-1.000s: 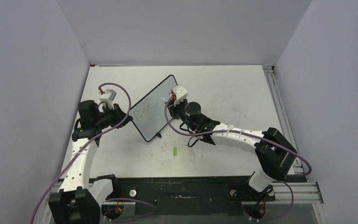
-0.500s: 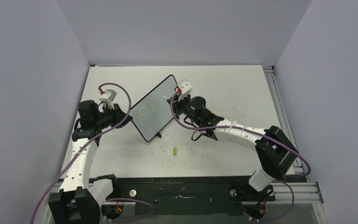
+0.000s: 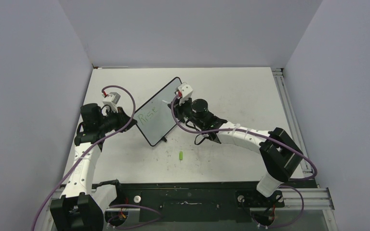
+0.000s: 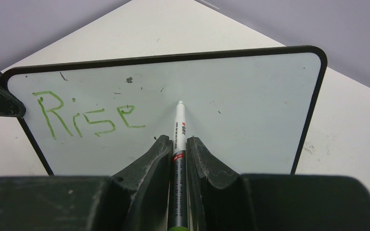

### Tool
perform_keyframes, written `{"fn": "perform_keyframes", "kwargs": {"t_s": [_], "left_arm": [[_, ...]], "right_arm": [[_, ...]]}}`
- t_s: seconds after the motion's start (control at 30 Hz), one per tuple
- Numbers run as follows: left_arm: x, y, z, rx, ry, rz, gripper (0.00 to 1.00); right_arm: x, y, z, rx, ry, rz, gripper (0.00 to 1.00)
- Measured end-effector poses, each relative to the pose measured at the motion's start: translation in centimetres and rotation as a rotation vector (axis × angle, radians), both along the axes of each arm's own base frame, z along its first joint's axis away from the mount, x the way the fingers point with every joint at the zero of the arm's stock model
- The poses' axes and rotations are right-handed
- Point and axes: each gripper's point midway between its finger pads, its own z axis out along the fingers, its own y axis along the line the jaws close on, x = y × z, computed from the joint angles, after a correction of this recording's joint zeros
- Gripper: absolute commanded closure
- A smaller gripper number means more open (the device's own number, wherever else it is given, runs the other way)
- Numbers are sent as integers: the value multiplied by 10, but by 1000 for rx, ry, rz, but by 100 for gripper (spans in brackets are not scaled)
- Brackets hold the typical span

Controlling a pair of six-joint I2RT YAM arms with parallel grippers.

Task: Write a sentence on the whiteboard

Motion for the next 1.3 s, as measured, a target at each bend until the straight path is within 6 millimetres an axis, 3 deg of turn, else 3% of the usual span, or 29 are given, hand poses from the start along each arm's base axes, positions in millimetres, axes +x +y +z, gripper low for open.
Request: {"fn": "perform_keyframes", "kwargs": {"t_s": [0.27, 0.97, 1.3], "left_arm": [[0, 0, 0, 0, 0, 1, 100], [0, 0, 0, 1, 0, 1, 100], [0, 0, 0, 1, 0, 2, 100]], "right_arm": [[-4, 9, -9, -26, 6, 13, 95], [-13, 20, -11, -65, -24, 20, 95], [-11, 15, -17, -79, -18, -8, 95]]}}
